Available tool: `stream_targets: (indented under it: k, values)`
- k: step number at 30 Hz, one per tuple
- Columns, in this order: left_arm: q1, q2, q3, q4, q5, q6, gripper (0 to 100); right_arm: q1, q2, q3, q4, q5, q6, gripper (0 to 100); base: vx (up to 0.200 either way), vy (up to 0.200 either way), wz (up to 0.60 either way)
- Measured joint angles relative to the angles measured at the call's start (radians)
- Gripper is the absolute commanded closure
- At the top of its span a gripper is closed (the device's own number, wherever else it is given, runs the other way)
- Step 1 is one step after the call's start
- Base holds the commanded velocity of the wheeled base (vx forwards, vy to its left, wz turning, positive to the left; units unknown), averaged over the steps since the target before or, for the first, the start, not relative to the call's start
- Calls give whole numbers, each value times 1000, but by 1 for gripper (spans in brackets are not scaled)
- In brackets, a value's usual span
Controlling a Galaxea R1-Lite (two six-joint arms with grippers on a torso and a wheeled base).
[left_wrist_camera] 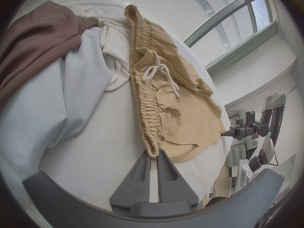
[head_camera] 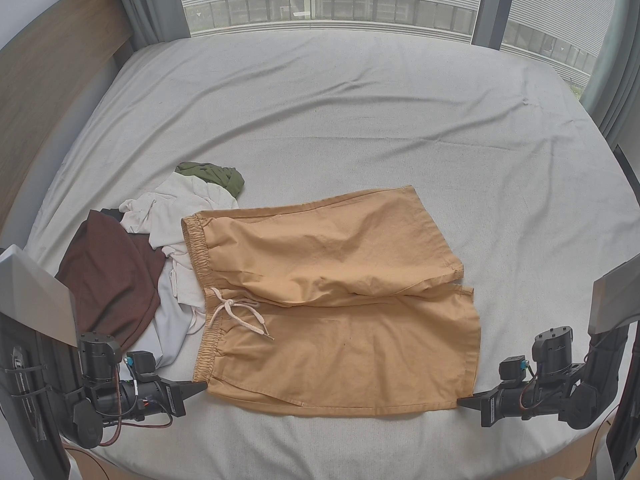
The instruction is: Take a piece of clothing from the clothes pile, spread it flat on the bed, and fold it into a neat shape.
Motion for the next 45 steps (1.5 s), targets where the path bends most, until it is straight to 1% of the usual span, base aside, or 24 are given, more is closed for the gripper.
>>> stream_targets:
  k: [7, 15, 20, 23, 28, 30, 33, 38, 45]
  values:
    - [12, -6, 6, 54, 1, 15, 100, 13, -3, 33, 0, 0, -14, 100, 0, 0, 0]
    - [51, -11, 6, 193, -4, 170, 100, 22, -3, 39, 10, 0, -31, 100, 0, 0, 0]
    - [67, -18, 7, 194, -11, 176, 100, 24, -9, 39, 24, 1, -42, 100, 0, 0, 0]
    - [69, -26, 7, 166, -36, 171, 100, 24, -22, 40, 18, 0, -43, 100, 0, 0, 0]
    - [61, -38, 7, 18, -60, 124, 100, 23, -74, 40, 11, 0, -42, 100, 0, 0, 0]
    - [54, -44, 7, -3, -63, 108, 100, 23, -99, 38, 10, 1, -39, 100, 0, 0, 0]
    - [41, -62, -1, -7, -67, 76, 100, 24, -145, 13, 10, 9, -23, 100, 0, 0, 0]
    - [20, -118, -45, -10, -71, -24, 100, 24, -232, -55, 8, 18, 39, 100, 0, 0, 0]
    - [2, -193, -108, -9, -68, -144, 100, 23, -282, -138, 7, 20, 86, 100, 0, 0, 0]
